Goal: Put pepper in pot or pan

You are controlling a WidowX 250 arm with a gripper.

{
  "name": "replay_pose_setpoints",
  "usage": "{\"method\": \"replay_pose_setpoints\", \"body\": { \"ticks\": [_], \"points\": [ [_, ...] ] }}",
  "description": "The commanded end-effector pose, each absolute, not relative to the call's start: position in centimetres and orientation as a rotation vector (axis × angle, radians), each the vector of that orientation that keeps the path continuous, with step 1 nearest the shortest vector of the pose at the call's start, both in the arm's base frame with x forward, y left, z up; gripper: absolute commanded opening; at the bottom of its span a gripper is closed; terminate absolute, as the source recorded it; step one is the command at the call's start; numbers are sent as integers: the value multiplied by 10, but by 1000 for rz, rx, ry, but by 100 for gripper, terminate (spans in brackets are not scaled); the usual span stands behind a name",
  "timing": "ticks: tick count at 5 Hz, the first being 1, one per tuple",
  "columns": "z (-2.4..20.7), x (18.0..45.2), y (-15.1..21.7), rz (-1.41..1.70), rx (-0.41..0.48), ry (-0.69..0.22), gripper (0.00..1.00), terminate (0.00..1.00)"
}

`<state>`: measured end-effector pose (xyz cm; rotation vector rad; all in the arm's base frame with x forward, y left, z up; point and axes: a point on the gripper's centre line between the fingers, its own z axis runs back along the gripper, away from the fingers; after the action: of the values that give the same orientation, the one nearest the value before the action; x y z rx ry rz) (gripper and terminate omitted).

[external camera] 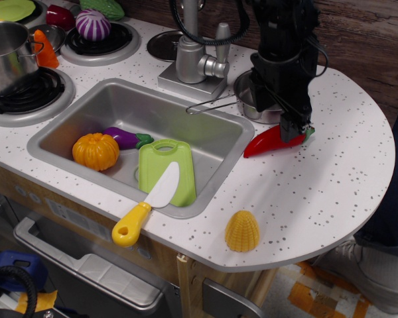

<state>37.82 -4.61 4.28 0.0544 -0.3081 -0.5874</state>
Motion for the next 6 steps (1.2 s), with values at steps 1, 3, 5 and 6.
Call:
{"method": "replay_pose_setpoints", "body": {
  "ticks": [1,3,5,6],
  "points": [
    [33,395,-46,-581,60,-398,100,0],
    [15,395,-52,-549,52,-433,100,0],
    [12,393,-51,-524,39,-436,0,0],
    [36,398,-52,-548,77,-403,0,0]
  ]
}}
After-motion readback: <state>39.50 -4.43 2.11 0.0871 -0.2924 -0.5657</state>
